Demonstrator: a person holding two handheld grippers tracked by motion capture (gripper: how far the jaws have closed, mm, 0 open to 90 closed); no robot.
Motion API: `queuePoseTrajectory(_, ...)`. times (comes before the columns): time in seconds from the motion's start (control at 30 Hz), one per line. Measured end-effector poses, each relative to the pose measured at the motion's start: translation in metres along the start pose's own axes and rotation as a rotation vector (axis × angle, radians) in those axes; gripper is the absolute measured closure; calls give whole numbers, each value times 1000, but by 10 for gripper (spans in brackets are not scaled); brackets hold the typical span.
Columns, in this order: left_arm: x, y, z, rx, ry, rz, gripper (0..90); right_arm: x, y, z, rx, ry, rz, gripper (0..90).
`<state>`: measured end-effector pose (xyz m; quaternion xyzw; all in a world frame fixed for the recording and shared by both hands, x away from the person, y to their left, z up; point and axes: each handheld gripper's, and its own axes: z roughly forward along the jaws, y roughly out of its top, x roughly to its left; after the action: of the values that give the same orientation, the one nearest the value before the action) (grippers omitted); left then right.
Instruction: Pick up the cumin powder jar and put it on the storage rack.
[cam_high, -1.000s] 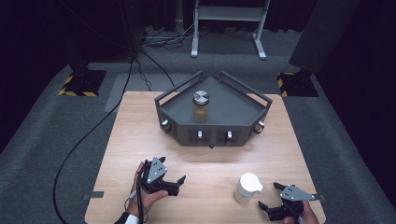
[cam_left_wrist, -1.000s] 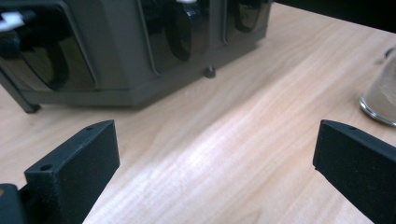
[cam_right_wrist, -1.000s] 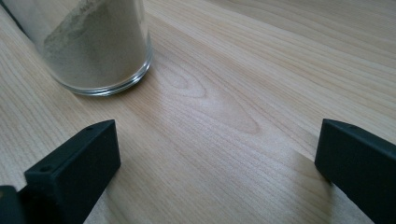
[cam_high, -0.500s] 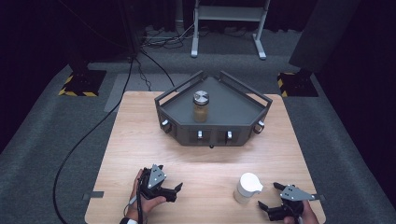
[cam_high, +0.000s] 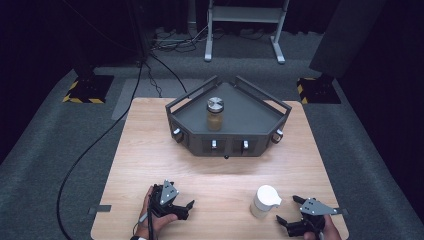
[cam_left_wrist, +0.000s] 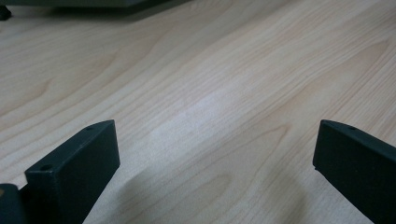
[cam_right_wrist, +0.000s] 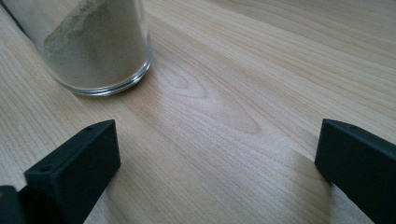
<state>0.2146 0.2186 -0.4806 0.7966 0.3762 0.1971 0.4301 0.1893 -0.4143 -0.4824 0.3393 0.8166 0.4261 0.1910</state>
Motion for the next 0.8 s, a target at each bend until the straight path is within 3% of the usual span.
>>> queuePoseTrajectory(0.3, -3, -1, 4, 21, 8, 10, 5, 0, 0, 0, 0, 0, 0, 0)
queuePoseTrajectory(0.8, -3, -7, 5, -7, 5, 10, 4, 0, 0, 0, 0, 2, -1, 0)
